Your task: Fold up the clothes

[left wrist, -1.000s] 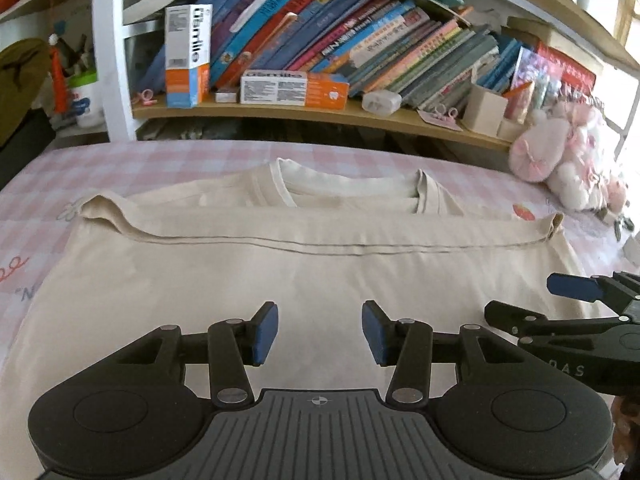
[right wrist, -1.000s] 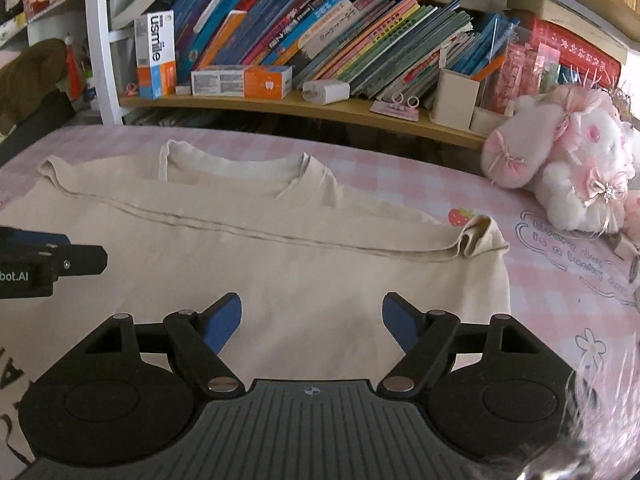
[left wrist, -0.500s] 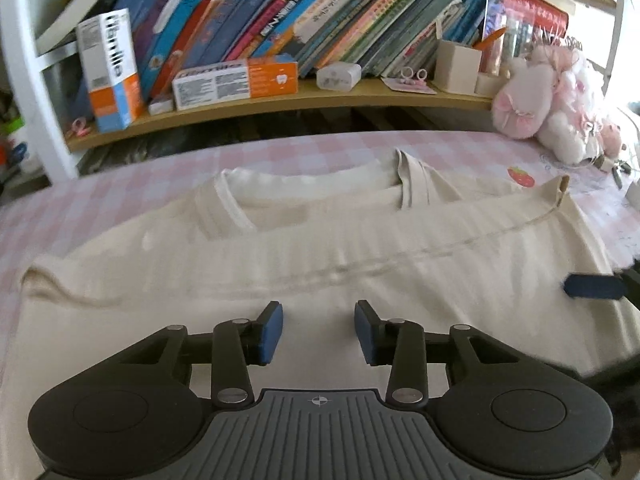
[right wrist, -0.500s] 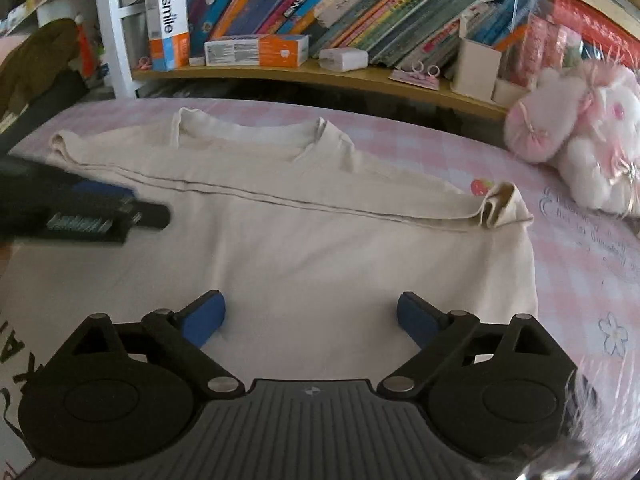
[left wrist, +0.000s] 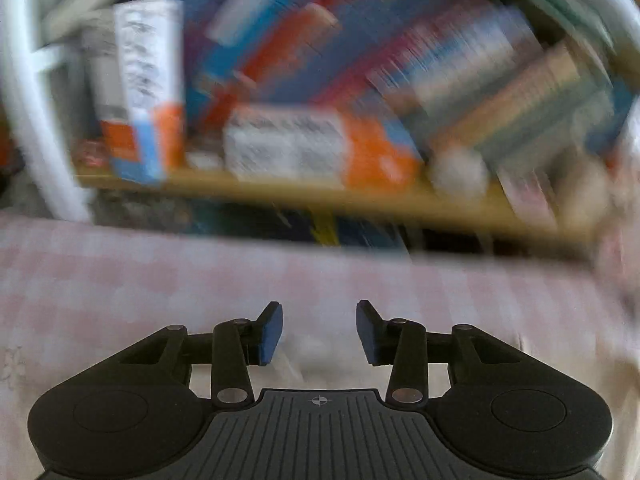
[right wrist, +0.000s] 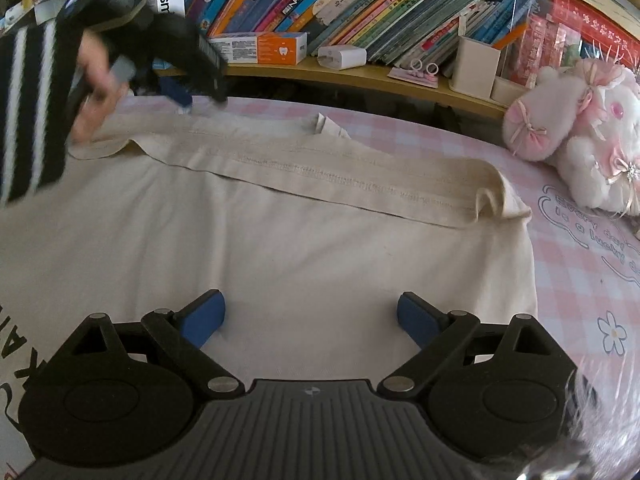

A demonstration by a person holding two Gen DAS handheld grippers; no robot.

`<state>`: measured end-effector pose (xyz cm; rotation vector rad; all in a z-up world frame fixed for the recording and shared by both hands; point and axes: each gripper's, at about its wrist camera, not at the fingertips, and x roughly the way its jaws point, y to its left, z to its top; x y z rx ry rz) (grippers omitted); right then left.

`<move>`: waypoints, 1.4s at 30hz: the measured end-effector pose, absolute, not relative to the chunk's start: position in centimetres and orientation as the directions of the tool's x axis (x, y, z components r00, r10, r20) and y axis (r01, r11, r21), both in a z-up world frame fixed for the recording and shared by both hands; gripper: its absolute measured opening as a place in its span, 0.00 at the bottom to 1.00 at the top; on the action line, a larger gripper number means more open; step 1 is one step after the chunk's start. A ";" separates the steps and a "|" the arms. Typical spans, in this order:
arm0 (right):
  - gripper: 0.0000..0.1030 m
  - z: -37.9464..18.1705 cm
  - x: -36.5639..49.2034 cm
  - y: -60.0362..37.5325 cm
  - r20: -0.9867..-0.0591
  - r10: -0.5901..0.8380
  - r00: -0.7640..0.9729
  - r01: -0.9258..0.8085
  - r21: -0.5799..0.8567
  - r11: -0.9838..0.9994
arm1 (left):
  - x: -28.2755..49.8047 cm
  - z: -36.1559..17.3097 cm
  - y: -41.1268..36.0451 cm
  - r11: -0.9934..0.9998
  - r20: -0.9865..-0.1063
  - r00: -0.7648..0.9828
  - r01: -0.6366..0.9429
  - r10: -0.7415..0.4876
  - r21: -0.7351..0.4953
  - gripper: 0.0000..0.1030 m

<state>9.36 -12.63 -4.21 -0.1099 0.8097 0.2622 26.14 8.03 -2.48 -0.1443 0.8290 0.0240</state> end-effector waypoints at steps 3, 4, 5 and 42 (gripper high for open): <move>0.91 -4.2 9.3 -12.7 -0.727 0.189 0.660 -0.272 0.004 0.962 | 23.6 -1.2 9.4 0.990 -0.686 0.726 -0.062 -0.044 -0.129 0.41; 0.91 -4.2 9.3 -12.7 -0.726 0.190 0.661 -0.272 0.003 0.962 | 22.4 -1.2 9.7 0.993 -0.687 0.725 -0.041 -0.048 -0.113 0.41; 0.91 -4.2 9.3 -12.7 -0.726 0.190 0.661 -0.273 0.003 0.962 | 21.2 -1.2 9.9 0.995 -0.688 0.724 -0.020 -0.052 -0.097 0.41; 0.82 -3.5 11.6 -10.1 -0.673 0.071 0.736 -0.265 -0.190 0.945 | 17.1 -4.9 6.8 0.980 -0.709 0.706 0.137 0.003 0.141 0.05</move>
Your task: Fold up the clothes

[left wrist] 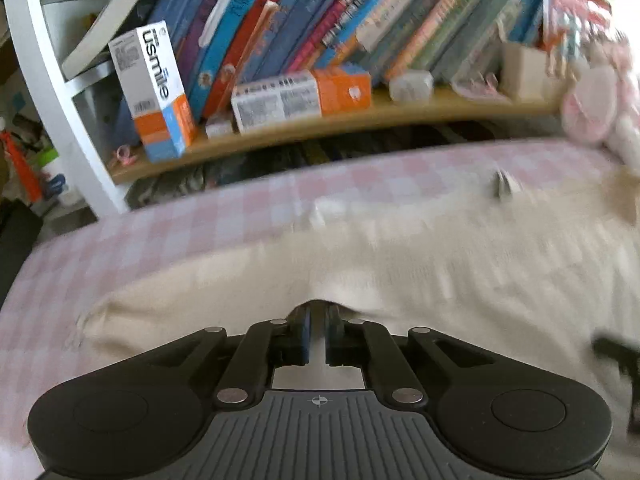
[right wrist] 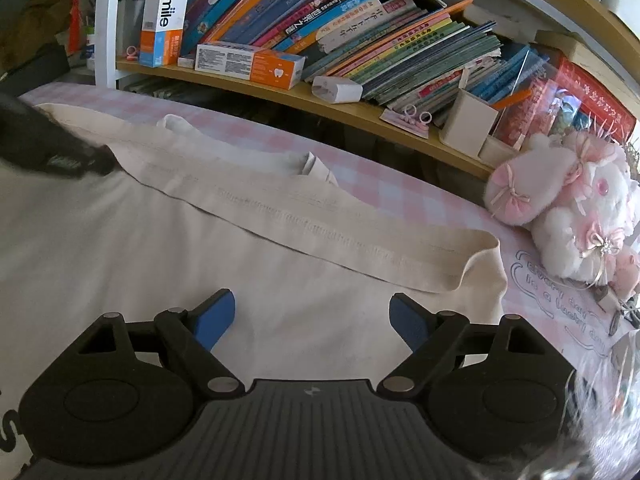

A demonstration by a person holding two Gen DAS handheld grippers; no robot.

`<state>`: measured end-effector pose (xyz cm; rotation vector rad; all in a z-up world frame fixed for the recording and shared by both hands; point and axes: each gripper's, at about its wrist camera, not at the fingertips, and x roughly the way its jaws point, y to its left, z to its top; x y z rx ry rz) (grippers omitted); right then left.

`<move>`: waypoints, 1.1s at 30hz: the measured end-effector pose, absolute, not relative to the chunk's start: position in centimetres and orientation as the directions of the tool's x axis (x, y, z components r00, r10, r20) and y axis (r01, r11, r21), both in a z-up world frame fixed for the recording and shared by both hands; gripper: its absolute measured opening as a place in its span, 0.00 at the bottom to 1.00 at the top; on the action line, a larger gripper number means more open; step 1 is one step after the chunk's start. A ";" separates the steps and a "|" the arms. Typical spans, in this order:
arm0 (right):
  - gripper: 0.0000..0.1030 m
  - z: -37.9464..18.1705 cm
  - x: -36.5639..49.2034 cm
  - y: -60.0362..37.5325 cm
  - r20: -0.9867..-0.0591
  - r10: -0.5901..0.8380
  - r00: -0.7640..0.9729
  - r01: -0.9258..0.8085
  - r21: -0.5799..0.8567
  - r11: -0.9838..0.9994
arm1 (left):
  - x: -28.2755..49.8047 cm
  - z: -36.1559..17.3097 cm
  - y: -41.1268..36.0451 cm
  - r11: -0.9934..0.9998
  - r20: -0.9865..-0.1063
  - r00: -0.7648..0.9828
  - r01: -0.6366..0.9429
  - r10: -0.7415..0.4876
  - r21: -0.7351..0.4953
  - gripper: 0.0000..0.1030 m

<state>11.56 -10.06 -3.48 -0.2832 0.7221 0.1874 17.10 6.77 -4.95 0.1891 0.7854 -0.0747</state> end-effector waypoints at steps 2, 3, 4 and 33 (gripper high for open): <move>0.82 -3.5 11.6 -10.2 -0.676 0.077 0.732 -0.265 -0.180 0.947 | 19.7 -4.3 7.5 0.987 -0.682 0.731 0.087 0.027 0.133 0.06; 0.82 -3.5 11.7 -10.2 -0.678 0.079 0.731 -0.268 -0.179 0.947 | 21.1 -4.0 8.2 0.991 -0.677 0.735 0.055 0.045 0.125 0.06; 0.82 -3.4 11.7 -10.2 -0.680 0.080 0.729 -0.272 -0.181 0.945 | 22.4 -3.7 8.8 0.993 -0.673 0.737 0.024 0.062 0.118 0.06; 0.74 0.0 14.2 -23.9 -0.721 -0.010 0.693 -0.046 -0.059 0.997 | -1.0 -1.7 22.1 0.978 -0.729 0.676 -0.204 0.103 -0.051 0.11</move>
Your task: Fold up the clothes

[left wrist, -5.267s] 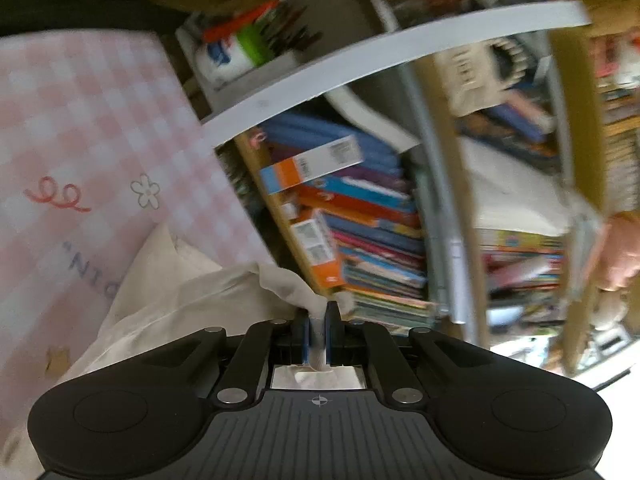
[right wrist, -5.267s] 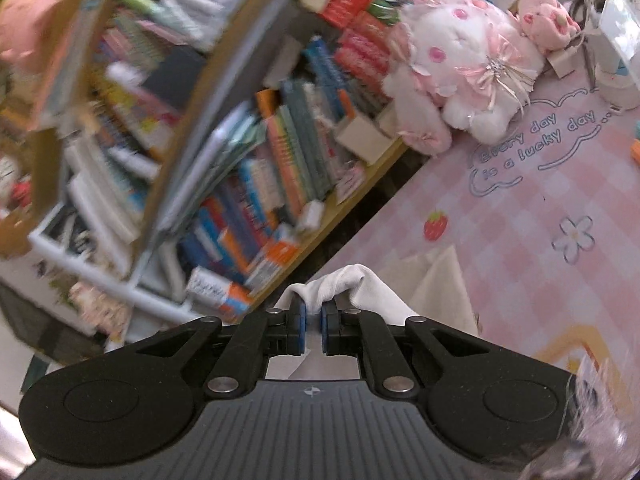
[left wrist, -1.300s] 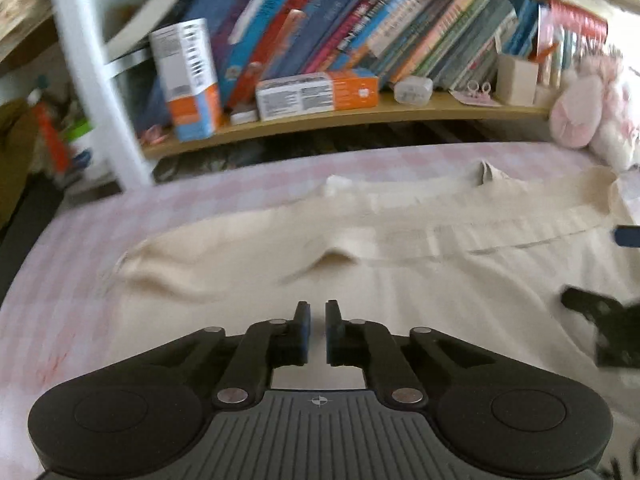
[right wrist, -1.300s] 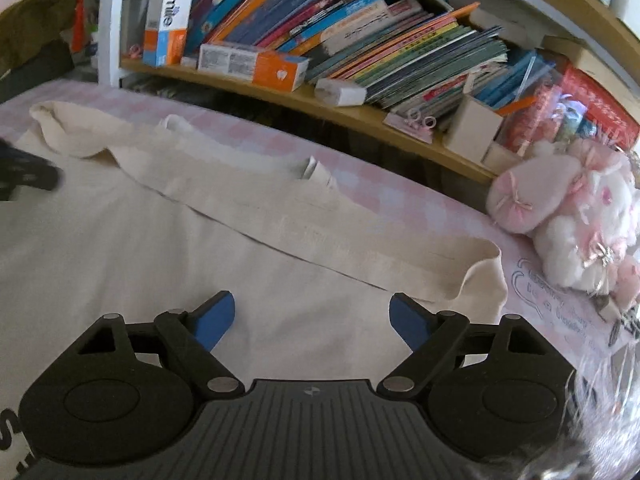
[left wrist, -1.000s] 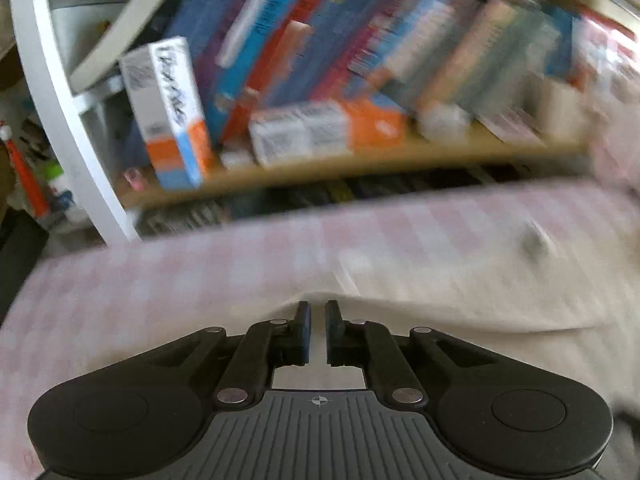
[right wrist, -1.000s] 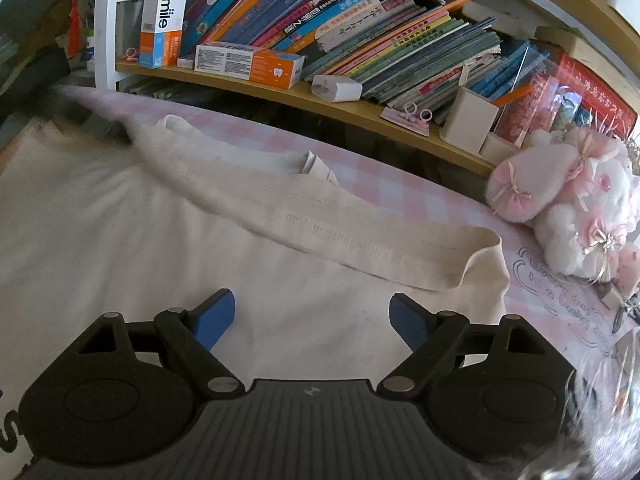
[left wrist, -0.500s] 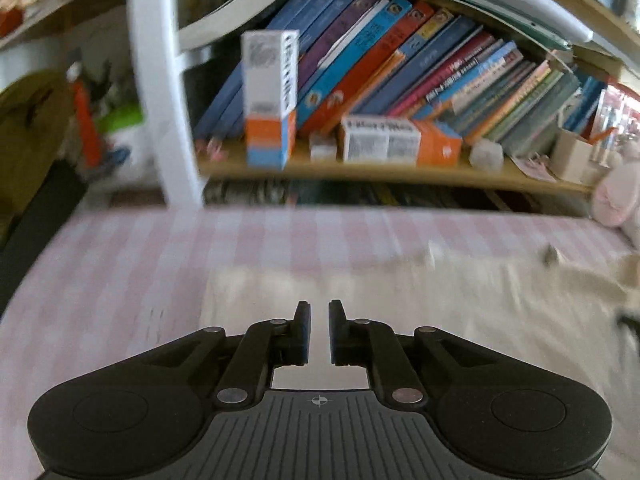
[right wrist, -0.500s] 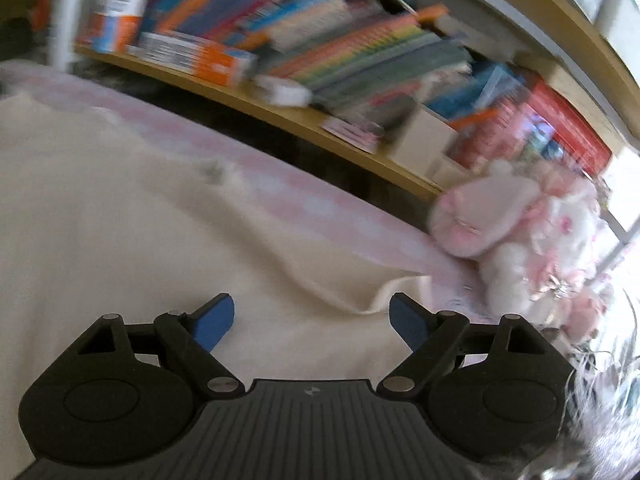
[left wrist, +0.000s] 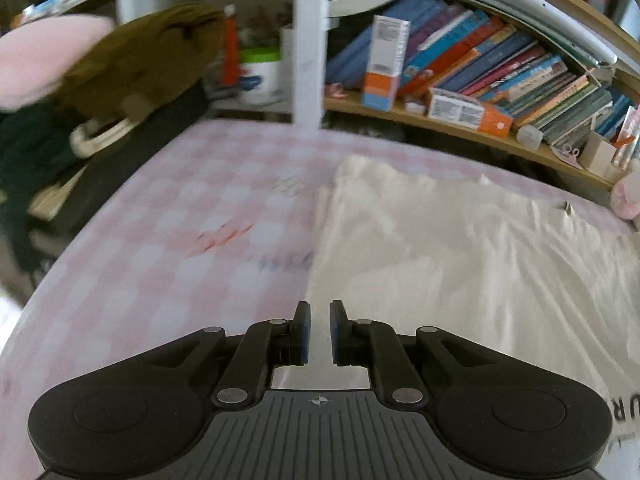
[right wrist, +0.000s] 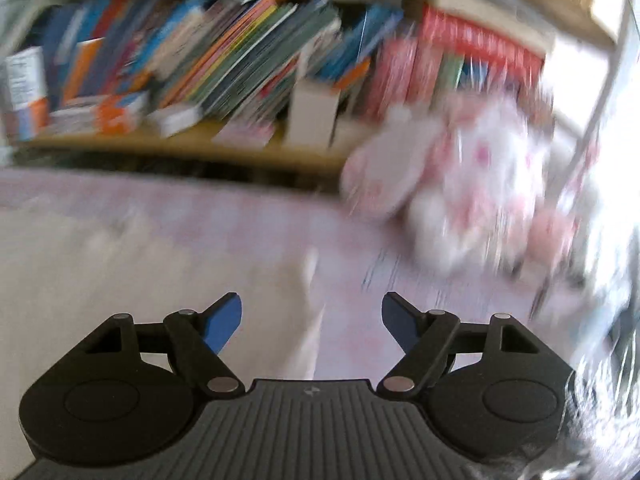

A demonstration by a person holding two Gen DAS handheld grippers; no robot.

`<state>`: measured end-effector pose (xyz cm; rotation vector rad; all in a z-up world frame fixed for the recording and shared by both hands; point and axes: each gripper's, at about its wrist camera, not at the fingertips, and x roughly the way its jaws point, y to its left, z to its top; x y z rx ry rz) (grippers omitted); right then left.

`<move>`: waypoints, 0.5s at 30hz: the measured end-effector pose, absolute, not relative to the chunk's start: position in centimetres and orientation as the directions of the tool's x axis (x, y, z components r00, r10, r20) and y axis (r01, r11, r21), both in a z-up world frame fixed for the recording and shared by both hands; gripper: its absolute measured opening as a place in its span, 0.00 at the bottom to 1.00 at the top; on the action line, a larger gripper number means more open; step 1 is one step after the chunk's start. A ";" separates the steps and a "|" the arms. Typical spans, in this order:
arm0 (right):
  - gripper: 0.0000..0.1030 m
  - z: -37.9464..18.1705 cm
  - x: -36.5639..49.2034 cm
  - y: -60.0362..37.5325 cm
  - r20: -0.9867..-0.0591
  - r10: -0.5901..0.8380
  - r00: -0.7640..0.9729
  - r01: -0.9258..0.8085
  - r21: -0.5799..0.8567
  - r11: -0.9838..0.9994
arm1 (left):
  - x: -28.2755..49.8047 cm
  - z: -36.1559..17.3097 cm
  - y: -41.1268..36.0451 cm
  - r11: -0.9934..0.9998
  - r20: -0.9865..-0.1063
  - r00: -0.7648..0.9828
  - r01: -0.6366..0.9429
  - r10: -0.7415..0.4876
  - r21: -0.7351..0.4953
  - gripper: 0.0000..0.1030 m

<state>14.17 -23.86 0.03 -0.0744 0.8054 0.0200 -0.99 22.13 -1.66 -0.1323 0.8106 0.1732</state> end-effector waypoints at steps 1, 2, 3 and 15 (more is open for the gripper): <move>0.74 -0.1 12.4 -24.5 -0.744 0.015 0.668 -0.047 -0.022 0.999 | -2.0 -1.6 22.5 0.973 -0.735 0.669 -0.222 0.111 -0.056 0.11; 0.74 -0.3 10.7 -25.2 -0.765 0.041 0.643 -0.045 0.016 0.999 | -3.0 -1.7 22.8 0.966 -0.741 0.661 -0.247 0.115 -0.070 0.11; 0.74 -0.6 9.1 -26.0 -0.783 0.069 0.619 -0.040 0.056 0.998 | -3.9 -1.9 23.0 0.959 -0.748 0.654 -0.271 0.119 -0.085 0.11; 0.55 -3.0 -0.9 -29.3 -0.826 0.322 0.462 0.122 0.419 0.900 | -8.6 -5.1 26.3 0.691 -0.752 0.659 -0.541 -0.006 -0.479 0.34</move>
